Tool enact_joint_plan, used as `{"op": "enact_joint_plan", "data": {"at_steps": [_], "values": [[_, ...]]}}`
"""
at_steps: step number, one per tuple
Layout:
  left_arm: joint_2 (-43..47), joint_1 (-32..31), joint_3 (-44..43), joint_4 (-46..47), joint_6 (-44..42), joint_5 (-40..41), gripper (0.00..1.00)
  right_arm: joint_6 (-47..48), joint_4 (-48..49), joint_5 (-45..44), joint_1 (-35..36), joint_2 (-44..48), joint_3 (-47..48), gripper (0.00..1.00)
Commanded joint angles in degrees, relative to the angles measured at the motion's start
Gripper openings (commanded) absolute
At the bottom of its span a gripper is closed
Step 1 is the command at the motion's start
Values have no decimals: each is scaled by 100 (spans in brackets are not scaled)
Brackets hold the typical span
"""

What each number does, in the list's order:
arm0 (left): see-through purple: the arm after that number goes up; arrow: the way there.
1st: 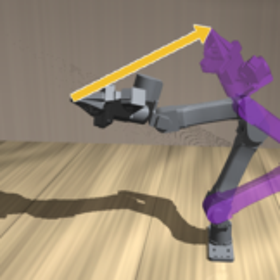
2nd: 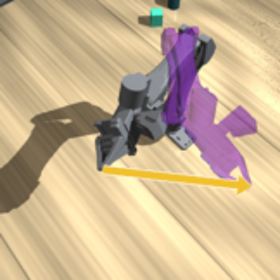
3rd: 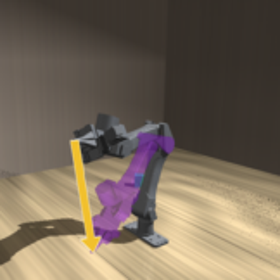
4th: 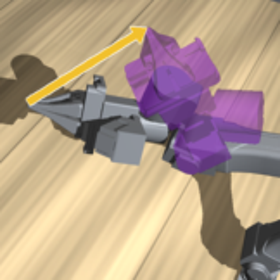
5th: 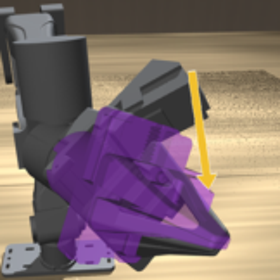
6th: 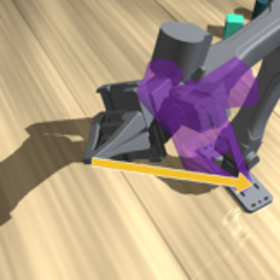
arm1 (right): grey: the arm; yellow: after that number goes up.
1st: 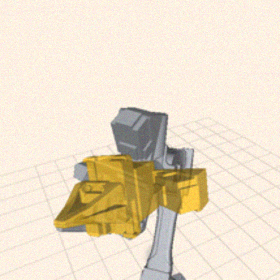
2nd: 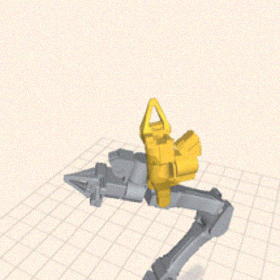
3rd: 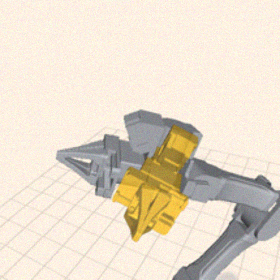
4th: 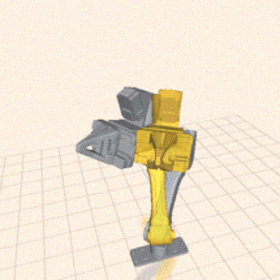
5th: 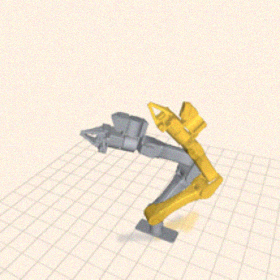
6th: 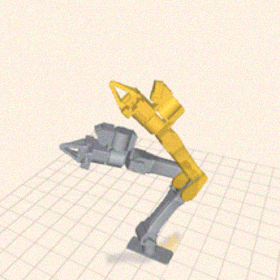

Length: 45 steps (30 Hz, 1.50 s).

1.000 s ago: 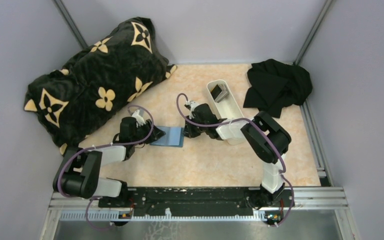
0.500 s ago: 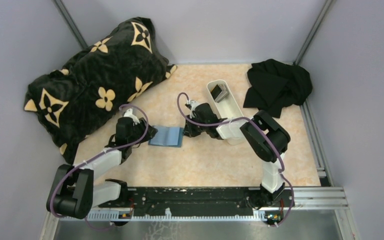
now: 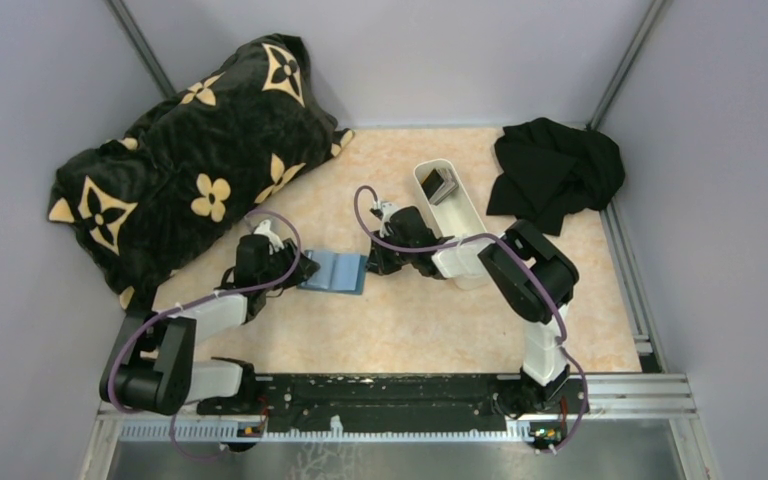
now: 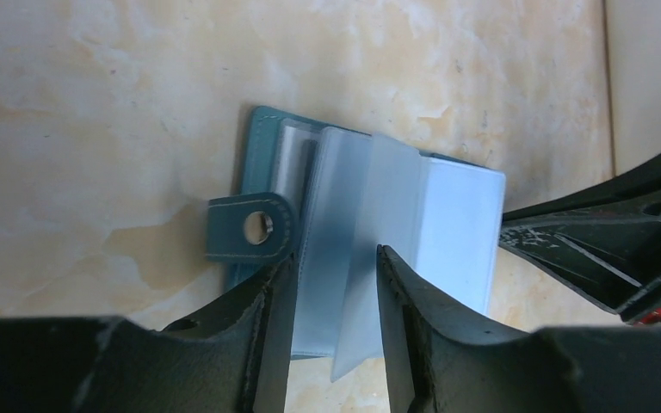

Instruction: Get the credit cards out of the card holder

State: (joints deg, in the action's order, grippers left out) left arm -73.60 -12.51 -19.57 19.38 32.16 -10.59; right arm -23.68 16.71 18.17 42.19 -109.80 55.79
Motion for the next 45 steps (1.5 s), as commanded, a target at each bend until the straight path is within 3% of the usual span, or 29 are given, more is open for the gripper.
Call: {"op": "enact_joint_plan", "data": {"at_steps": [1,24,31,34,39,45], "values": [[-68,-84,22,315,226,-681,45,-66,280,202,26,-144,164,5],[-683,-975,-282,1514,924,-1603,44,-137,297,295,29,-316,205,5],[-607,-948,-289,1289,665,-1313,44,-68,246,170,21,-45,134,5],[-181,-900,-169,1208,605,-896,44,39,104,72,31,71,185,5],[477,-816,-470,-412,86,358,45,11,127,152,30,-9,224,5],[916,-653,-309,-1129,31,1095,45,-14,162,177,26,-86,230,5]]}}
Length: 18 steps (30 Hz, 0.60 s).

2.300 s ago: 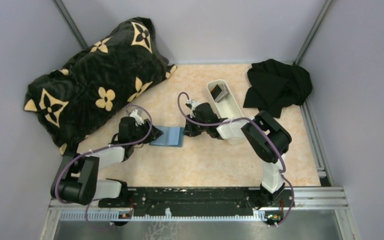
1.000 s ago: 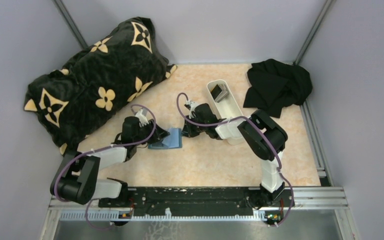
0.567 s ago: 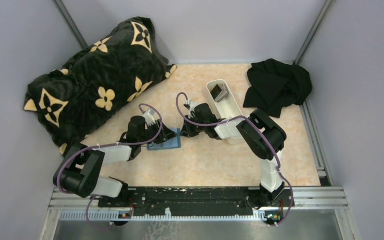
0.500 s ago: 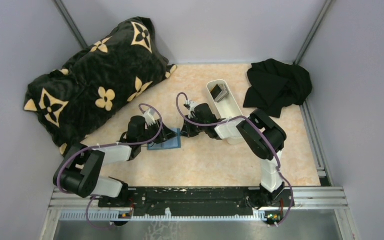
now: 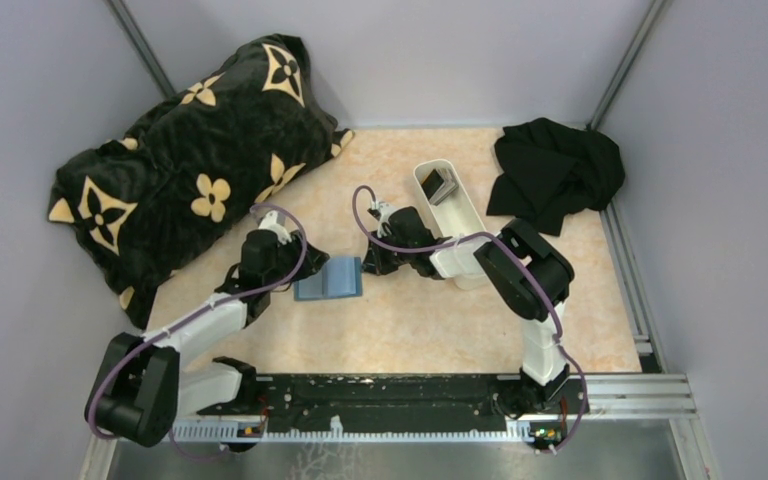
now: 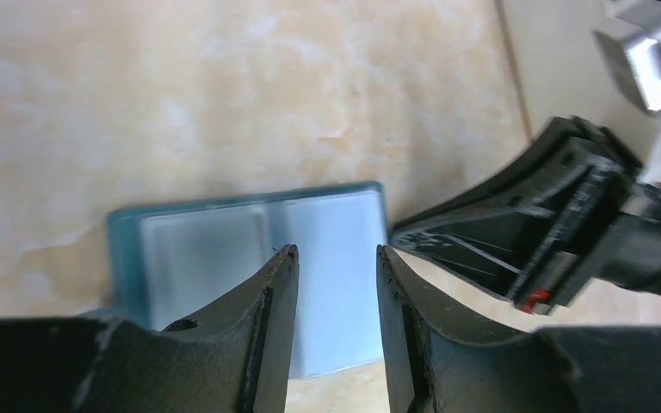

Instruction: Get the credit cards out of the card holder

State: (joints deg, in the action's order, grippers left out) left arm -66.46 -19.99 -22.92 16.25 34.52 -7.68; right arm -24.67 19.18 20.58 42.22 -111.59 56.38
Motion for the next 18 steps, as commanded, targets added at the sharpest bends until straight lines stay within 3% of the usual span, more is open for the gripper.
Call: {"op": "enact_joint_plan", "data": {"at_steps": [1,11,18], "values": [[225,112,51,-903,-232,946,45,86,-86,-57,24,81,177,5],[413,198,88,-1387,-342,1805,44,67,-49,-21,28,-5,172,5],[-32,197,120,-1242,-361,1386,44,50,-33,8,24,-35,187,5]]}}
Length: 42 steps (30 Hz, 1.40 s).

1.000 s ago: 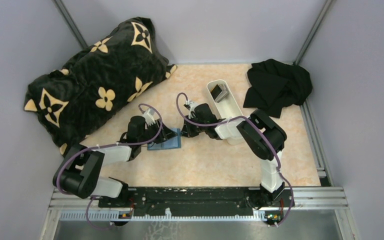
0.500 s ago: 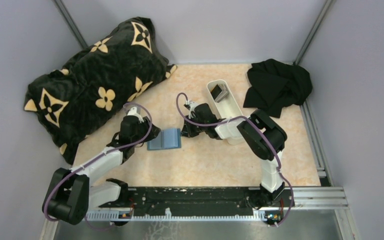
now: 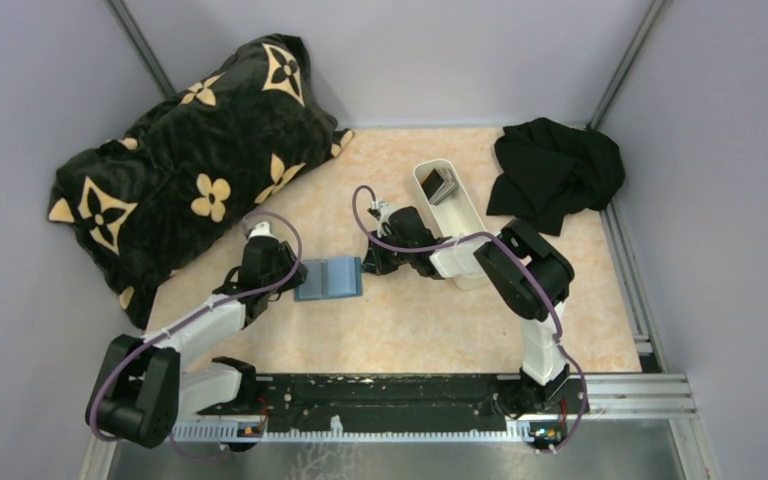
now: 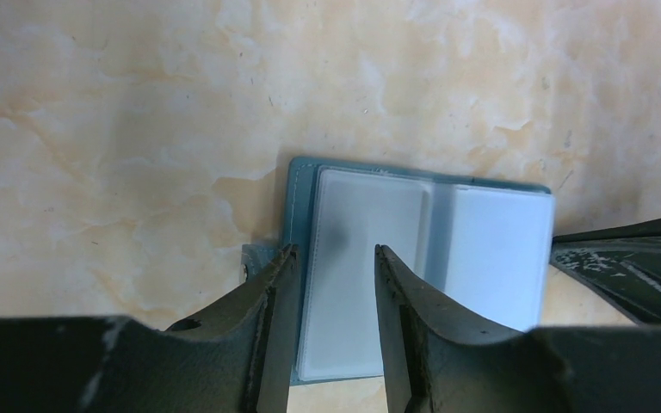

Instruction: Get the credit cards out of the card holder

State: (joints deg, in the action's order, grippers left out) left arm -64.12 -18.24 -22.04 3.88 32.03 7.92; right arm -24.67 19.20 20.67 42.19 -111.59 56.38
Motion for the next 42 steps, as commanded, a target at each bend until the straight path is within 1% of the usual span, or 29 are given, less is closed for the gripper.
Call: {"op": "enact_joint_plan", "data": {"at_steps": [1,6,16,25,33,40,42], "values": [[-354,22,-8,10,-86,-292,44,42,-31,-1,30,-38,182,5],[-638,24,13,469,22,-992,43,32,-41,4,30,-80,206,5],[-798,22,98,1353,449,-2302,43,36,-57,25,30,-136,248,5],[-970,8,-43,1970,755,-3183,42,38,-72,34,26,-144,250,5],[-1271,-112,-240,2153,809,-3362,42,45,-142,-36,-6,-9,227,5],[-1809,-222,-272,2419,827,-3367,42,236,-388,-102,-60,569,185,5],[-1959,-230,-278,2524,847,-3400,43,312,-533,-110,-54,767,206,10]]}}
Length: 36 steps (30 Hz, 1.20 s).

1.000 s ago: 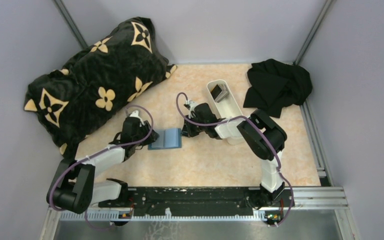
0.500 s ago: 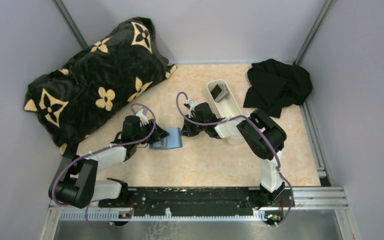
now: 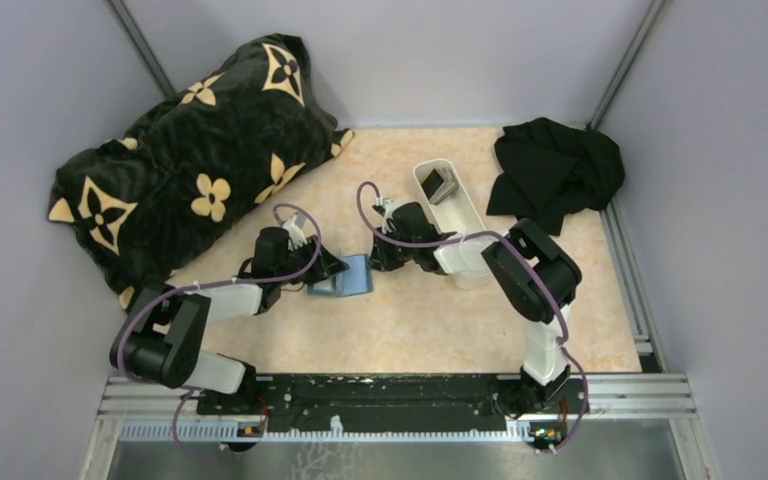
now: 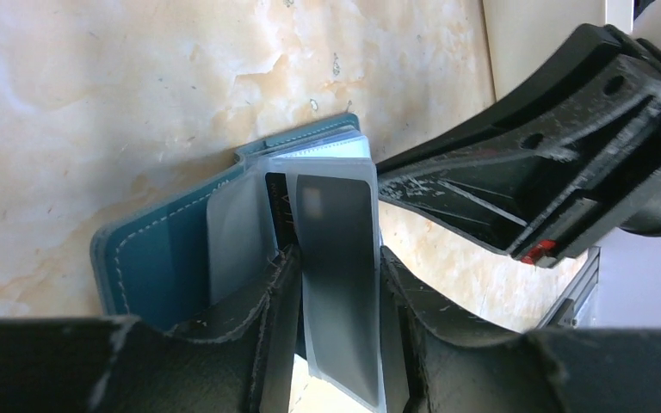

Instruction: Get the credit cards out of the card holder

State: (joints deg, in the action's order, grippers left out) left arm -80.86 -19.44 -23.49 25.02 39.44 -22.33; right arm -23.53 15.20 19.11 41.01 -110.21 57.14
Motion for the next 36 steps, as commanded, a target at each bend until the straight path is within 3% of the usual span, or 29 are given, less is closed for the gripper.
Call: {"op": "enact_joint_plan", "data": {"at_steps": [1,3,5,16,27,36], "values": [[-338,-112,-143,449,107,-384,42,232,-193,26,64,736,131,15],[-392,-112,-148,464,96,-366,43,289,-282,-18,62,935,130,25],[-412,-112,-171,446,67,-352,42,310,-332,-124,83,1113,115,28],[-270,-112,-259,340,29,-384,44,286,-374,-97,284,609,318,19],[70,-162,-354,162,79,-569,46,-15,-194,-235,235,320,-160,12],[-469,-409,-285,676,315,-725,46,-158,-155,-178,-44,318,-315,10]]}}
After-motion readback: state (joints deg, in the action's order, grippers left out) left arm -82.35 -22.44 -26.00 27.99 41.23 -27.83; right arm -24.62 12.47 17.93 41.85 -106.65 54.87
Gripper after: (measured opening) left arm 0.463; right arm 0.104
